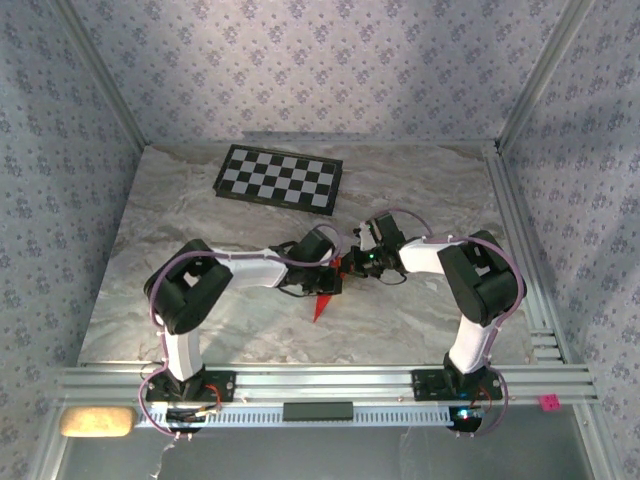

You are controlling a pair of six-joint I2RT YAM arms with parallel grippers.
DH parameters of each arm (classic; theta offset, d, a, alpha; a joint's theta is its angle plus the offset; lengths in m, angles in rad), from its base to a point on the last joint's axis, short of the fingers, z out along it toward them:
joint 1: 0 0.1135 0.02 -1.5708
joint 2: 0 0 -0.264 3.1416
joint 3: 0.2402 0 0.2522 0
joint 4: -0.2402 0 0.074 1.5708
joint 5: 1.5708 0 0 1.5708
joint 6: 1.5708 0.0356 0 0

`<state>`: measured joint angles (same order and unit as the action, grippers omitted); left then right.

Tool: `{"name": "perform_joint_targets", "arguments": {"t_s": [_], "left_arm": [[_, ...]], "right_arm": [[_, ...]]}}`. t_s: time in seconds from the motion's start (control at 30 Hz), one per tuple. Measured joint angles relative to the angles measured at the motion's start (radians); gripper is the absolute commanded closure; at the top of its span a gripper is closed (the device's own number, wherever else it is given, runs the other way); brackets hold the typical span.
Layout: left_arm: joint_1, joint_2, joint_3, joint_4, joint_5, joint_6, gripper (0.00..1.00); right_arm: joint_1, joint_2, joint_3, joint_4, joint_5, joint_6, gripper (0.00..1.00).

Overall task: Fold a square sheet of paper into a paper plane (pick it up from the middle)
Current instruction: Fold the wing for the fifth time at the center of the table.

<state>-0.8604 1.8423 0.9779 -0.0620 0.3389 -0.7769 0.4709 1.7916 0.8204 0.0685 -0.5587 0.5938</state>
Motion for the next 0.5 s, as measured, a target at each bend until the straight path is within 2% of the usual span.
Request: {"name": "perform_joint_targets", "arguments": {"t_s": [0.23, 0.5], "left_arm": [[-0.008, -0.046, -0.106, 0.133, -0.012, -0.044, 0.93], [-0.016, -0.108, -0.187, 0.153, -0.014, -0.063, 0.91]], "right_arm": [[-0.002, 0.002, 0.0, 0.002, -0.006, 0.0, 1.0], [-0.005, 0.005, 0.0, 0.003, -0.011, 0.0, 1.0]]}}
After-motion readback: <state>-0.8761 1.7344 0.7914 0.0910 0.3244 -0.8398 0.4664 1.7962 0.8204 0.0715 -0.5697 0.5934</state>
